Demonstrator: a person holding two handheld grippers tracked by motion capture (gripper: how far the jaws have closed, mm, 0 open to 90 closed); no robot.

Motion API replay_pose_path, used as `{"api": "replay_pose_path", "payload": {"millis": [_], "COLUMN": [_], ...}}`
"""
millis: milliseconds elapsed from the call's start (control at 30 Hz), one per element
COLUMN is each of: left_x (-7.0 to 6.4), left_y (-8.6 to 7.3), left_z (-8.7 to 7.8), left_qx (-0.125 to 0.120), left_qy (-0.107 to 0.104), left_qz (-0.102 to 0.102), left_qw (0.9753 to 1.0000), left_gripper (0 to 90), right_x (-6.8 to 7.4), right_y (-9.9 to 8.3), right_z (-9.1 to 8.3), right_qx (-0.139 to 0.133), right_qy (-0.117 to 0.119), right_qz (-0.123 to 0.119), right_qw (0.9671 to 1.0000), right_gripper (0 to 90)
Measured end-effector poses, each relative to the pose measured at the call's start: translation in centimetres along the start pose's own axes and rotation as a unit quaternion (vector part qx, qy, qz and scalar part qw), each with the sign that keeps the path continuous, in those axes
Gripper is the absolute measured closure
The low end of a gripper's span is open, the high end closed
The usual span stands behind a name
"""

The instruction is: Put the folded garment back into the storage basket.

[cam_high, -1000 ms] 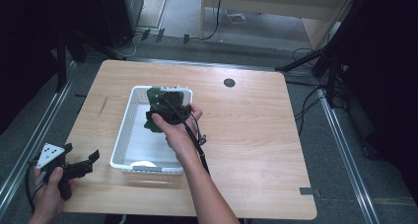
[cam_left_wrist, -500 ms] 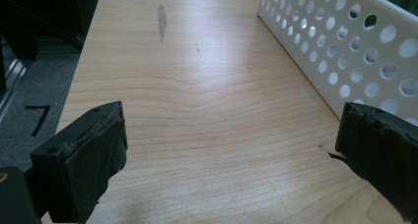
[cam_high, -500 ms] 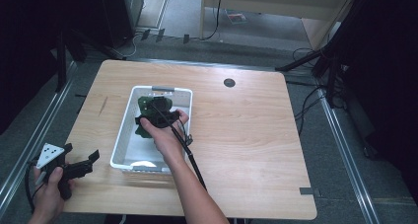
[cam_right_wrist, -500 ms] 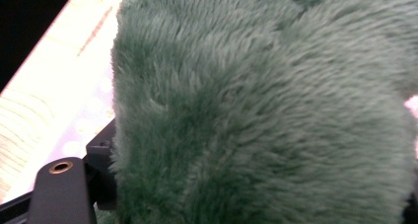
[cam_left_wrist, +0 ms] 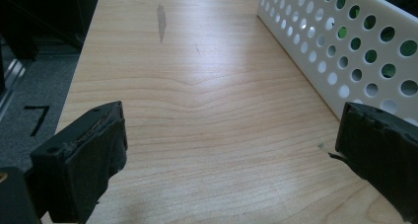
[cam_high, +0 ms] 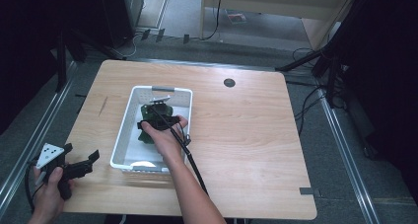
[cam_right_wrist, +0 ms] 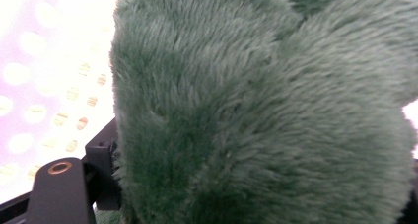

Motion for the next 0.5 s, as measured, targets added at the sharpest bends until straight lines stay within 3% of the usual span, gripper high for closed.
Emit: {"api": "replay_pose_path", "payload": {"millis": [233,300,367,500], "left_x": [0.0,0.0,0.0,0.0], "left_y": [0.0,0.0,0.0,0.0], "left_z": [0.0,0.0,0.0,0.0], "left_qx": [0.0,0.0,0.0,0.0], "left_qy": [0.0,0.0,0.0,0.0], "left_qz": [0.0,0.0,0.0,0.0], "left_qw": [1.0,1.0,1.0,1.0], "left_gripper": [0.3,0.3,0.3,0.3], "right_x": [0.2,0.4,0.5,0.7], "right_y": [0.0,0.3,0.3,0.7], "right_z": [-0.1,-0.9,-1.3,-2.8], "right_qx": [0.001,-0.017,-0.02,-0.043], "right_qy": [0.016,0.025,0.026,0.018], "right_qz": [-0.007,-0.011,-0.009,-0.03], "right_qw": [0.9999,0.9995,0.9994,0.9984], "right_gripper": [13.1,6.3,5.9,4.5]}}
Point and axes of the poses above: each handheld gripper's, and its own axes: z roughly forward along the jaws, y roughly out of its top, x roughly to its left, the point moved 5 cm from there along z, roughly forward along the jaws, and after that the axes turned 2 degrees about x, right-handed, at the moved point
